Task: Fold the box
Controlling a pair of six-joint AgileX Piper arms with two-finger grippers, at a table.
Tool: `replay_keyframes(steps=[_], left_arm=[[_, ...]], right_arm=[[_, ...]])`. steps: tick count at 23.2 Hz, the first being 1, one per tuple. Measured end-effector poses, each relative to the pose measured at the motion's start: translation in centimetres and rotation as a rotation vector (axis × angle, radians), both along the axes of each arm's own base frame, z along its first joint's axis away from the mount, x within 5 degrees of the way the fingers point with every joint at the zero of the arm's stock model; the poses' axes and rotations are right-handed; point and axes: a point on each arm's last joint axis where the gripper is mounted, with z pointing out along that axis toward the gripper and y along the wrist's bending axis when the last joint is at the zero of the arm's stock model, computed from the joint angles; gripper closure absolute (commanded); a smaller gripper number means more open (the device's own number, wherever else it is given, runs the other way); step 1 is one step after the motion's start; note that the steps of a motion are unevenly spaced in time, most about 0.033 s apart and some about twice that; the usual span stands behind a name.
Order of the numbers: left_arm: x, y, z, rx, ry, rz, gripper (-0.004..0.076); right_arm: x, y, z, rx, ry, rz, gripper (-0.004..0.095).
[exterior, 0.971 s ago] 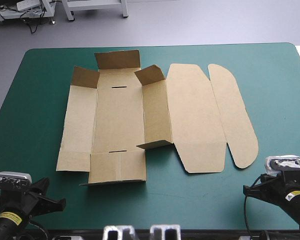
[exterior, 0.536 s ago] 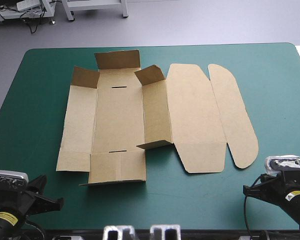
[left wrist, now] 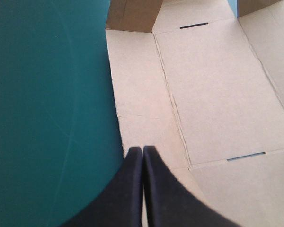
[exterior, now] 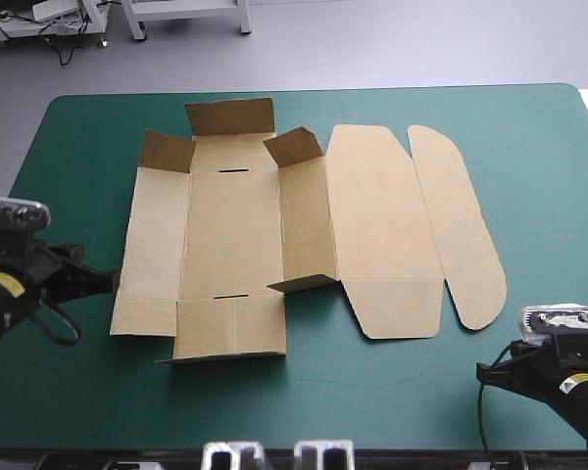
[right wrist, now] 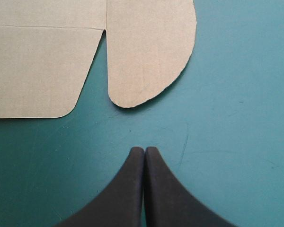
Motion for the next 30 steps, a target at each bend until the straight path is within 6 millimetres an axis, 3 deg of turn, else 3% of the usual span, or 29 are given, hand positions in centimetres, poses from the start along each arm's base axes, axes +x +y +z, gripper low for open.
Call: replay_keyframes(steps=[1, 2, 5, 7, 10, 12, 14, 21, 27, 28, 30], left_arm=[[2.5, -0.1, 0.1, 0.034, 0.045, 0.009, 0.0734], [3.5, -0.1, 0.1, 0.05, 0.062, 0.014, 0.0734], [9.4, 0.3, -0.5, 0.082, 0.156, 0.065, 0.0734], [12.6, 1.7, -1.5, 0.037, 0.218, 0.128, 0.0734], [15.4, 6.0, -3.6, -0.113, 0.301, 0.241, 0.0734], [15.8, 8.6, -4.7, -0.18, 0.34, 0.251, 0.0734], [15.8, 9.7, -5.2, -0.199, 0.358, 0.257, 0.0734], [16.2, 10.2, -6.1, -0.193, 0.402, 0.219, 0.0693], [16.8, 10.3, -7.4, -0.18, 0.464, 0.167, 0.0411], [17.0, 10.4, -7.6, -0.187, 0.469, 0.165, 0.0308], [17.6, 10.5, -8.6, -0.207, 0.497, 0.158, 0.0252]], right_arm=[[0.0, 0.0, 0.0, 0.0, 0.0, 0.0, 0.0923], [0.0, 0.0, 0.0, 0.0, 0.0, 0.0, 0.0923], [0.0, 0.0, 0.0, 0.0, 0.0, 0.0, 0.0923], [0.0, 0.0, 0.0, 0.0, 0.0, 0.0, 0.0923], [0.0, 0.0, 0.0, 0.0, 0.0, 0.0, 0.0923], [0.0, 0.0, 0.0, 0.001, 0.0, -0.001, 0.0923], [0.0, 0.0, 0.0, 0.002, 0.0, -0.002, 0.0923], [0.0, 0.0, 0.0, 0.004, 0.0, -0.004, 0.0923], [0.0, 0.0, 0.0, 0.004, 0.0, -0.004, 0.0923], [0.0, 0.0, 0.0, 0.004, 0.0, -0.004, 0.0923], [0.0, 0.0, 0.0, 0.005, 0.0, -0.006, 0.0923]])
